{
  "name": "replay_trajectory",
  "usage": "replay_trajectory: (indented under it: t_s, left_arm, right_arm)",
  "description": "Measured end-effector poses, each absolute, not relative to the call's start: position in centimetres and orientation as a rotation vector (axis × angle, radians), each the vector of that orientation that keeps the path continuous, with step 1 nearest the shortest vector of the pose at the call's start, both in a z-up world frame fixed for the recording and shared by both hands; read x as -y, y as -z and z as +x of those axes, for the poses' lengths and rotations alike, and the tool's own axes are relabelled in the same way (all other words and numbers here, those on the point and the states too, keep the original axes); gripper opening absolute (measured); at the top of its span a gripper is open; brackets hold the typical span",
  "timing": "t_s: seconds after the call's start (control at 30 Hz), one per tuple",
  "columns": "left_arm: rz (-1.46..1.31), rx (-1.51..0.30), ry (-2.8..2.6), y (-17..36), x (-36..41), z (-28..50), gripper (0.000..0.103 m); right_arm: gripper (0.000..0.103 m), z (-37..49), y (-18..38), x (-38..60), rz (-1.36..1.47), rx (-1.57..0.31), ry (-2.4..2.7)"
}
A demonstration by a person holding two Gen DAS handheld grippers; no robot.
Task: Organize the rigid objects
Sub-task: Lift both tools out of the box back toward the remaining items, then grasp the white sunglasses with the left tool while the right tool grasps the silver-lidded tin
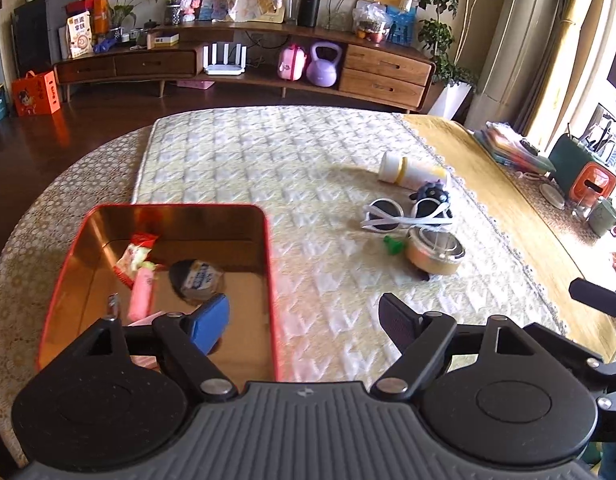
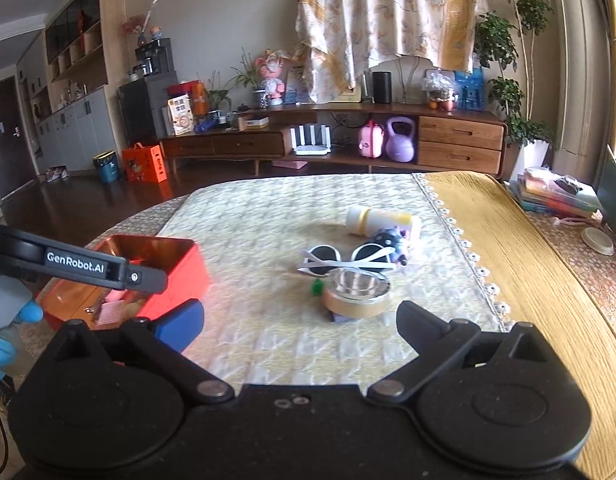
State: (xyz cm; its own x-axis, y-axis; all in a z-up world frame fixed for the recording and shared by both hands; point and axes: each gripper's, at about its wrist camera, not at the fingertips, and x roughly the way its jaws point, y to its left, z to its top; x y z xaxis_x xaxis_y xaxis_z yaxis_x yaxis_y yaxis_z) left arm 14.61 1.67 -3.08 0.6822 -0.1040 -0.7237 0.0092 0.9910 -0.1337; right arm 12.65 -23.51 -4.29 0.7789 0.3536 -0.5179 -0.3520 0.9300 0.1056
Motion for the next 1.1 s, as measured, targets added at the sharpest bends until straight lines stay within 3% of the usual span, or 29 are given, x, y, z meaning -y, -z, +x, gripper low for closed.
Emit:
replay_trajectory:
  t_s: [0.53,1.1]
  left_arm:
    - [-0.074,-0.851,0.094,3.2,3.8,22.9,0.082]
    - [-0.188,-0.955,0.052,7.8,6.3,32.3,0.082]
  right_arm:
    - [0.102,16.7,6.9,24.6,-0.014,-0.599,-0.38]
    - [0.102,22.2,10.2,24.0,-0.04,-0.654,-0.391]
